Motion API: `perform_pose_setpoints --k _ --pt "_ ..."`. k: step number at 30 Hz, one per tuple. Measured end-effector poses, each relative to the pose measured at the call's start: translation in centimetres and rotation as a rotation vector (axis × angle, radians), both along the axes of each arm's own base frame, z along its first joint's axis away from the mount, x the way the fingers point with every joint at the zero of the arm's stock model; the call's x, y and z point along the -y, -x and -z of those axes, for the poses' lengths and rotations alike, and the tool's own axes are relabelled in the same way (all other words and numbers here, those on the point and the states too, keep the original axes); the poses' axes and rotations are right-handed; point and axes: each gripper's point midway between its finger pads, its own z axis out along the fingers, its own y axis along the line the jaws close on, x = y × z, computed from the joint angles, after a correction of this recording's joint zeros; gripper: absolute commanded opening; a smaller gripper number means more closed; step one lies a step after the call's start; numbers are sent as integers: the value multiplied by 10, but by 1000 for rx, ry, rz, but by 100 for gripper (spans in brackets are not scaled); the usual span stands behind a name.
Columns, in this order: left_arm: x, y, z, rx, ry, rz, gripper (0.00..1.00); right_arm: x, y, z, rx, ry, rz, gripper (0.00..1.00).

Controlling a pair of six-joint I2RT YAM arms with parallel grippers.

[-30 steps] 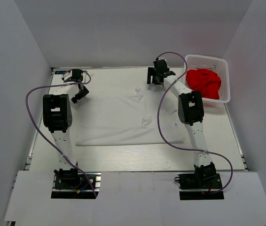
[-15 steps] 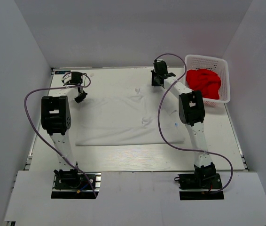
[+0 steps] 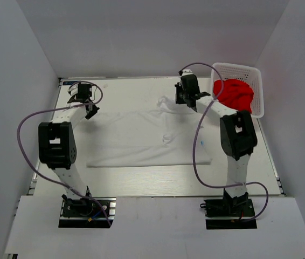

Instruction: Fold and stack the t-shirts

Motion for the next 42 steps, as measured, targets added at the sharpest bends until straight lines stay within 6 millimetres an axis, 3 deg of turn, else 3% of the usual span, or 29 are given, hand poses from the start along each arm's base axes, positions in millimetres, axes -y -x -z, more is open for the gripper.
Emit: perform_pose_setpoints --k 4,7,8,10,11,13,21,25,32,33,34,38,42 --pt "0 15 -26 62 -3 5 0 6 26 -31 76 -33 -8 0" --pt "0 18 -33 83 -6 5 0 14 43 -33 85 -34 -4 0" --pt "0 18 -33 85 -7 6 15 14 46 -32 83 -32 -5 0" --pt "-1 18 -30 74 -14 11 66 14 47 -31 84 -31 -7 0" --pt "-1 18 -28 66 -15 14 73 14 47 -30 84 -31 -7 0" --pt "-1 13 -24 56 -10 6 76 13 47 -31 88 -33 -9 0" --pt "2 -14 16 -1 -2 11 74 12 45 -12 55 -23 -10 0" --pt "2 -23 37 -24 -1 12 69 11 45 -3 38 -16 -10 0" --pt "1 -39 44 -6 -7 5 17 9 40 3 28 -14 -11 0" --pt "0 -39 45 -9 -9 6 4 9 40 4 25 -12 -11 0" --pt "1 -39 45 -8 -8 6 0 9 40 5 24 -12 -11 0" --pt "1 -42 44 -10 -12 22 0 8 35 3 31 -9 -5 0" --pt "5 -64 35 15 -8 62 0 5 10 -15 88 2 21 0"
